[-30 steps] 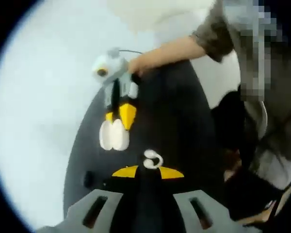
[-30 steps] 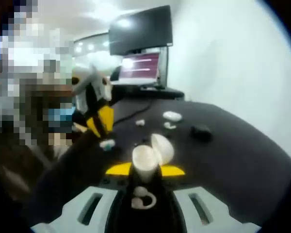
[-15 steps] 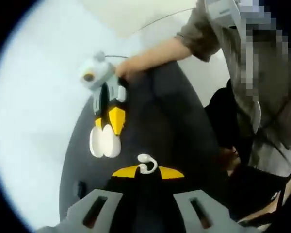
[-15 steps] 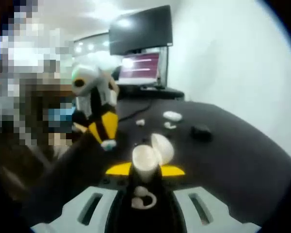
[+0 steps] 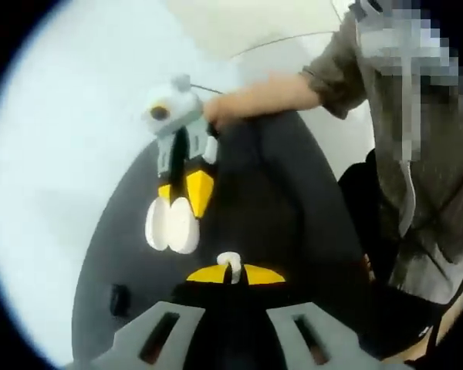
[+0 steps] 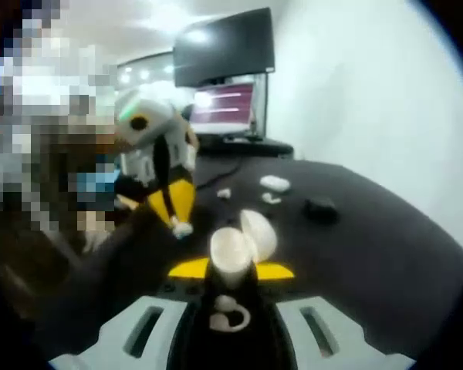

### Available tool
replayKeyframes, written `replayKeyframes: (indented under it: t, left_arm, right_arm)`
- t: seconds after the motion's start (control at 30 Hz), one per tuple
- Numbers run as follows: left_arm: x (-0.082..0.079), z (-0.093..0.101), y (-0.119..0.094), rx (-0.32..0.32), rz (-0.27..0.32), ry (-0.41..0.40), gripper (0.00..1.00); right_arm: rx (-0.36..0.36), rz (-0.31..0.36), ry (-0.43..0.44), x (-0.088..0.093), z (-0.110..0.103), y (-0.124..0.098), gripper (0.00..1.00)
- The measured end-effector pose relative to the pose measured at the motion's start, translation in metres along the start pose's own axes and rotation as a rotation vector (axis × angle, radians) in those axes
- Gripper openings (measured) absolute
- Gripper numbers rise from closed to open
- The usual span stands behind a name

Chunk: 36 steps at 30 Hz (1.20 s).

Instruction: Pick up three earphones and place each one into its charging case using tactile feedback, ensure that each earphone is properly inserted and securely positioned inside the case.

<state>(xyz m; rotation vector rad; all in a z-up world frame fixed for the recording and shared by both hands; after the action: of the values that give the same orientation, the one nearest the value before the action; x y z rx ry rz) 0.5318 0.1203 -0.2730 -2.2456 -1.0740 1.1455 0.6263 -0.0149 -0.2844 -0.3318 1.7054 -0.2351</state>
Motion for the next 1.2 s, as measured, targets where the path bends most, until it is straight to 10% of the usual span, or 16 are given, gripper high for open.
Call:
replayKeyframes:
  t: [0.27, 0.73, 1.2]
  left_arm:
    - [-0.017, -0.030, -0.016, -0.013, 0.095, -0.230, 0.03]
    - [-0.033, -0.069, 0.022, 0.307, -0.064, -0.154, 0.03]
    - [-0.029, -0.072, 0.031, 0.304, -0.117, -0.144, 0.05]
  right_arm:
    - [-0.005, -0.002, -0.006, 0.000, -0.001, 0.001, 0.21]
    - [-0.015, -0.006, -0.035, 0.000, -0.003, 0.003, 0.21]
    - [-0.010, -0.011, -0.037, 0.001, -0.004, 0.004, 0.21]
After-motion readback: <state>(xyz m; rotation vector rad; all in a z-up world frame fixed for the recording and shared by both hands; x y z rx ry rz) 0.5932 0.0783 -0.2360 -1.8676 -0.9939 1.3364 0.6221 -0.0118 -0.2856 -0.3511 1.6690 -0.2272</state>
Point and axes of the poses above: the point that each gripper's makers call its tool centre point, and the gripper's own axes: y roughly forward along the fingers, z roughly to its right, x roughly out of its underside, the point moved 6 cm from there along -y, roughly backward along the fingers, and after that the axes turned 13 degrees about y, right-handed, at the moved point
